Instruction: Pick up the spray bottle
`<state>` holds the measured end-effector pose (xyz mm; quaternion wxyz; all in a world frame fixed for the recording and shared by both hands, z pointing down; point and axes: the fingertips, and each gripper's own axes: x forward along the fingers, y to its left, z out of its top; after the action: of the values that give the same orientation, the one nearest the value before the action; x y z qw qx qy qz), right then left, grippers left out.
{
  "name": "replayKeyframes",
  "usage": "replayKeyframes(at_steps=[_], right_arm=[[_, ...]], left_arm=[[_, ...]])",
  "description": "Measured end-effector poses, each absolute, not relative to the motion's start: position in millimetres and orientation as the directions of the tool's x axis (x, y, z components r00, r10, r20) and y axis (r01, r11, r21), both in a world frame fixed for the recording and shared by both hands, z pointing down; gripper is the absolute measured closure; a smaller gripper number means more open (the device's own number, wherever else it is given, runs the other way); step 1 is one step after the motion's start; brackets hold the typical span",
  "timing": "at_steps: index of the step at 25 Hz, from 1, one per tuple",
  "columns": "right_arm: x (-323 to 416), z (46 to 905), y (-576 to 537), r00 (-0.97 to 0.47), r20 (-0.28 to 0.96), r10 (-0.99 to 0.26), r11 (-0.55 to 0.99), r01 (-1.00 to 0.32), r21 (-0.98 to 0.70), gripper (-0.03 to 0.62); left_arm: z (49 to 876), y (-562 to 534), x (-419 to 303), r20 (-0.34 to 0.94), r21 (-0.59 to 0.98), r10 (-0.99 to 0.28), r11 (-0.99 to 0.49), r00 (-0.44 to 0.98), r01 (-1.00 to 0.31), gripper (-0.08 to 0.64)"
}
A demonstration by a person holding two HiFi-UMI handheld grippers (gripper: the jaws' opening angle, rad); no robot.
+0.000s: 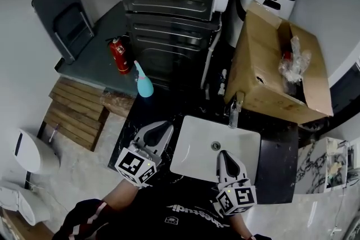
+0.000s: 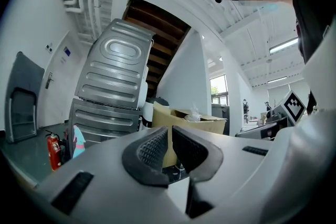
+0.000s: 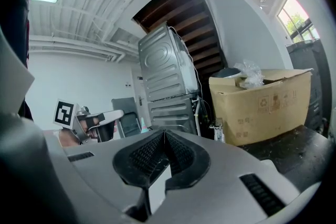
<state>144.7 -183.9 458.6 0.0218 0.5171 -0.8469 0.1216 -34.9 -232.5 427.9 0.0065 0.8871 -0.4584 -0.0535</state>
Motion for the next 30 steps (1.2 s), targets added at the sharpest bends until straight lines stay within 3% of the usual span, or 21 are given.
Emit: replayKeyframes(at_steps=[2,5,16,30], right_arm=[[134,460,-184,-0.458,0.171,-0.873,0.43,-0.885,-0.178,0.554],[119,462,-183,-0.443,0.181,-0.878,0.417,-0.893,-0.168,0.554],[94,476,-178,-0.364,0.217,-0.906,0.335,-0.929,-0.157,0.554],[63,466,-181,-0.305,0.16,-0.939,0.289,-0.95,-0.118,0.554]], left_arm=[[428,-237,-49,-0.097,0.063,-0.818,-0.574,0.567,-0.817,0.537],[432,-247,-67,-0.088,0.065,-0.807,-0.589,0.583,-0.806,0.462],[439,-299,-121,-0.074,-0.042,-0.796,-0.599,0.6,-0.8,0.313],[503,-388,-190,0.001,-0.051,-0.838,-0.545,0.545,-0.837,0.29]])
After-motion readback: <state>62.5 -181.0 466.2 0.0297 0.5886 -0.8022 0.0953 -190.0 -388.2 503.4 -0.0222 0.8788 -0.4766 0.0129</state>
